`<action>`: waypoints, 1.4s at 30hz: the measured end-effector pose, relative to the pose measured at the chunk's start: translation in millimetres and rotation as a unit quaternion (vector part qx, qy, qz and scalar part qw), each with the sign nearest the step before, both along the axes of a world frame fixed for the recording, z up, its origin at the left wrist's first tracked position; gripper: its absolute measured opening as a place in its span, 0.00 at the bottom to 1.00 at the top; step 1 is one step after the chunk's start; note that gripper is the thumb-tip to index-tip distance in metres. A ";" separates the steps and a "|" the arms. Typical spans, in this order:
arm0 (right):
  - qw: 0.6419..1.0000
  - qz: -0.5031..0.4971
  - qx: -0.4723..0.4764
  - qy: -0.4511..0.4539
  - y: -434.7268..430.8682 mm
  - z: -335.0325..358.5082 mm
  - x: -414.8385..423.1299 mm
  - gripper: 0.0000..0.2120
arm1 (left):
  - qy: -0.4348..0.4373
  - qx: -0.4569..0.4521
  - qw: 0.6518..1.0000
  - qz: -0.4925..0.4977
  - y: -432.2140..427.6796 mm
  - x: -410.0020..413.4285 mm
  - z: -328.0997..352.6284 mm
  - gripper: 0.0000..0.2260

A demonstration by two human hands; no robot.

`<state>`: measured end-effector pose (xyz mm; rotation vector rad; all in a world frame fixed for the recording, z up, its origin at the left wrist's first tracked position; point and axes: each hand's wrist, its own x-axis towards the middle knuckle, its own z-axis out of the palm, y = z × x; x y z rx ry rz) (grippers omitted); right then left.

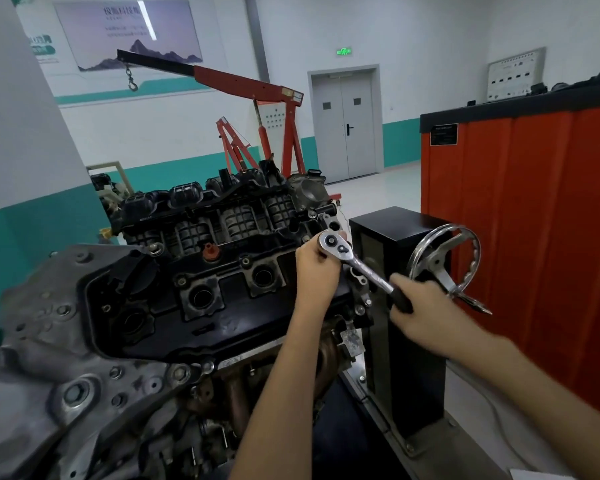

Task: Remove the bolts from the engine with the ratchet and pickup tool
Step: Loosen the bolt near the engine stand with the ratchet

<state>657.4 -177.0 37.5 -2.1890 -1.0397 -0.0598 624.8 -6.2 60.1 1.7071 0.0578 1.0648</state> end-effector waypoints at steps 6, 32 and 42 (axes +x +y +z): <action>0.954 0.014 0.218 0.206 63.4 -38.9 -81.1 0.07 | -0.020 -0.015 1.000 -0.003 -5.7 1.6 1.8 0.26; 0.963 0.033 0.190 0.190 44.6 -36.5 -64.7 0.10 | 0.013 0.113 0.993 0.038 9.2 4.6 1.7 0.28; 0.976 -0.007 -0.097 -0.197 -3.9 28.9 36.9 0.07 | 0.032 0.076 0.996 0.028 14.3 5.6 2.4 0.22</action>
